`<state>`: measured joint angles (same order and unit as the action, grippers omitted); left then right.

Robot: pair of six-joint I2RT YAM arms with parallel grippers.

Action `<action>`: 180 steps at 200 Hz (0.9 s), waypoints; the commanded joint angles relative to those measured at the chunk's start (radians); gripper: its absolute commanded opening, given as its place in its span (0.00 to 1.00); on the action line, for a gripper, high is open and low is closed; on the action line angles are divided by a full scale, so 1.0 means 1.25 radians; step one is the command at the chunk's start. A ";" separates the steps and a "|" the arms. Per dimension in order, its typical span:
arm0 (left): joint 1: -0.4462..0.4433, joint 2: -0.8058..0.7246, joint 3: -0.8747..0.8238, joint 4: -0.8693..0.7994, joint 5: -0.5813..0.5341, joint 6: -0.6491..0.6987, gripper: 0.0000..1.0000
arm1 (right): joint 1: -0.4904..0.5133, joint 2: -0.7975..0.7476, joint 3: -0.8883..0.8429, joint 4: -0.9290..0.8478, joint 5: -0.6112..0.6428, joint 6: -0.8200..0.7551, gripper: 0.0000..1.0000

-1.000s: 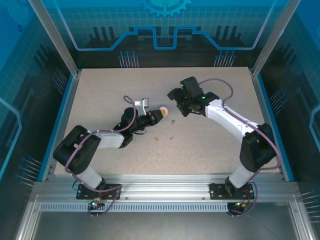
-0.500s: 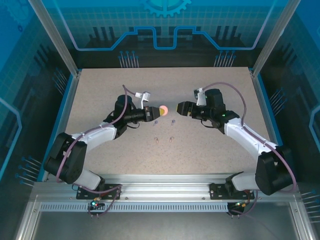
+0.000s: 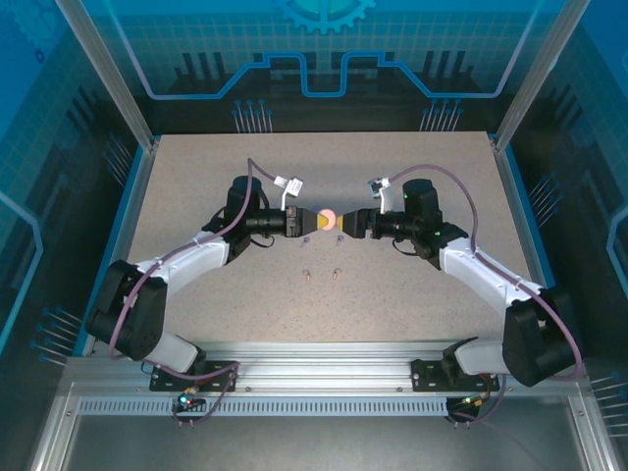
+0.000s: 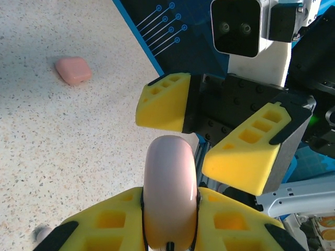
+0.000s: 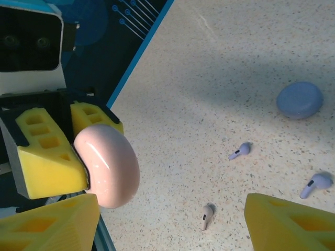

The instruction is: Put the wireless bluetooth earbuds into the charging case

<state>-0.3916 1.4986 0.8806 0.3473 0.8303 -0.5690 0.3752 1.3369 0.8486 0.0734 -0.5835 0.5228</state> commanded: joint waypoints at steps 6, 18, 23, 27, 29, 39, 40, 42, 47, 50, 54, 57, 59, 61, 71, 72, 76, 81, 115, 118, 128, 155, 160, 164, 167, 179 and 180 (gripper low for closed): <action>0.002 0.017 0.029 -0.007 0.030 0.017 0.00 | 0.022 0.024 0.020 0.026 -0.016 -0.011 0.73; 0.002 0.019 0.031 -0.007 0.033 0.017 0.00 | 0.028 0.035 0.049 0.025 -0.011 -0.010 0.73; 0.002 0.019 0.032 -0.006 0.034 0.017 0.00 | 0.032 0.041 0.054 0.024 -0.008 -0.010 0.73; 0.002 0.019 0.032 -0.006 0.034 0.016 0.00 | 0.033 0.044 0.057 0.023 -0.008 -0.010 0.72; 0.002 0.020 0.033 -0.006 0.034 0.016 0.00 | 0.035 0.046 0.058 0.022 -0.006 -0.010 0.72; 0.002 0.018 0.034 -0.002 0.035 0.015 0.00 | 0.037 0.054 0.064 0.019 0.002 -0.009 0.71; 0.002 0.018 0.034 -0.001 0.035 0.014 0.00 | 0.037 0.055 0.064 0.019 0.002 -0.009 0.70; 0.002 0.018 0.034 0.000 0.035 0.014 0.00 | 0.036 0.057 0.065 0.018 0.004 -0.009 0.70; 0.002 0.018 0.034 0.002 0.036 0.012 0.00 | 0.036 0.061 0.066 0.016 0.009 -0.008 0.69; 0.002 0.016 0.034 0.003 0.038 0.012 0.00 | 0.036 0.063 0.067 0.014 0.012 -0.009 0.69; 0.002 0.016 0.035 0.003 0.039 0.011 0.00 | 0.036 0.065 0.067 0.011 0.017 -0.010 0.68; 0.002 0.015 0.035 0.004 0.040 0.010 0.00 | 0.035 0.067 0.066 0.008 0.021 -0.012 0.68; 0.002 0.015 0.035 0.004 0.040 0.011 0.00 | 0.035 0.068 0.065 0.007 0.024 -0.012 0.67; 0.002 0.014 0.035 0.004 0.041 0.011 0.00 | 0.034 0.068 0.065 0.006 0.027 -0.013 0.67; 0.002 0.011 0.035 0.005 0.040 0.011 0.00 | 0.028 0.070 0.058 0.002 0.038 -0.012 0.66; 0.002 0.010 0.034 0.005 0.040 0.011 0.00 | 0.027 0.071 0.056 0.003 0.039 -0.011 0.66; 0.002 0.008 0.034 0.006 0.040 0.011 0.00 | 0.023 0.071 0.051 0.006 0.042 -0.010 0.65; 0.002 0.006 0.035 0.006 0.040 0.010 0.00 | 0.018 0.071 0.043 0.010 0.043 -0.006 0.65; 0.002 -0.016 0.034 0.004 0.042 0.012 0.00 | -0.023 0.067 -0.019 0.039 0.048 0.023 0.62; 0.002 -0.017 0.034 0.003 0.043 0.012 0.00 | -0.026 0.066 -0.022 0.040 0.046 0.025 0.62; 0.002 -0.020 0.034 0.003 0.043 0.011 0.00 | -0.031 0.061 -0.028 0.036 0.048 0.028 0.62; 0.002 -0.025 0.034 0.006 0.041 0.010 0.00 | -0.037 0.039 -0.036 0.026 0.039 0.029 0.62; 0.002 -0.024 0.035 0.006 0.041 0.010 0.00 | -0.036 0.031 -0.038 0.022 0.036 0.029 0.62; 0.002 -0.023 0.034 0.006 0.039 0.010 0.00 | -0.037 0.024 -0.038 0.020 0.034 0.028 0.62; 0.002 -0.023 0.034 0.008 0.040 0.010 0.00 | -0.037 0.020 -0.039 0.017 0.033 0.029 0.62; 0.002 -0.022 0.035 0.011 0.039 0.008 0.00 | -0.036 -0.001 -0.042 0.015 0.016 0.028 0.62; 0.002 -0.021 0.035 0.012 0.039 0.008 0.00 | -0.037 -0.003 -0.043 0.015 0.014 0.028 0.62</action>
<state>-0.3897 1.4948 0.8902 0.3435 0.8543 -0.5694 0.3393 1.3983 0.8120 0.0975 -0.5320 0.5507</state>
